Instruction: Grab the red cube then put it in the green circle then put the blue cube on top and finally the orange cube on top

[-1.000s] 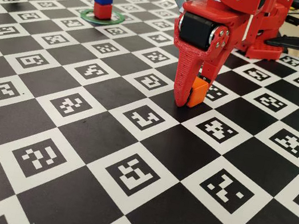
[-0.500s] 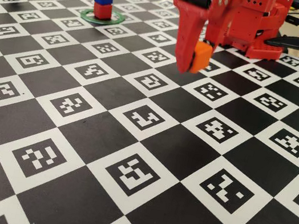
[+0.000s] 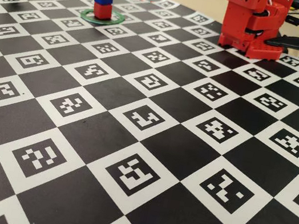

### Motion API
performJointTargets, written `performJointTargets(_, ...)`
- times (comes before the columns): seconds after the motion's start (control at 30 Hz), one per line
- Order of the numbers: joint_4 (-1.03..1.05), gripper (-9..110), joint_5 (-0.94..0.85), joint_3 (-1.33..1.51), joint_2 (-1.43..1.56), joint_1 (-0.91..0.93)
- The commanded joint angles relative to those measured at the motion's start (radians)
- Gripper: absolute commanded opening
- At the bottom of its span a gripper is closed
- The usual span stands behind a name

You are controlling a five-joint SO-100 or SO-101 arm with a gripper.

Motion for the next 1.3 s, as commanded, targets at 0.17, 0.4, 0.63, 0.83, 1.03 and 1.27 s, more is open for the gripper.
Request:
performJointTargets(0.17, 0.1, 4, -0.238, -0.112, 0.132, 0.345)
performJointTargets(0.4, 0.1, 4, -0.393, -0.166, 0.126, 0.52)
performJointTargets(0.63, 0.1, 4, -0.517, -0.202, 0.097, 0.632)
performJointTargets(0.83, 0.1, 5, -0.611, -0.224, 0.041, 0.699)
performJointTargets(1.03, 0.101, 5, -0.67, -0.291, -0.032, 0.741)
performJointTargets(1.27, 0.101, 5, -0.684, -0.319, -0.107, 0.742)
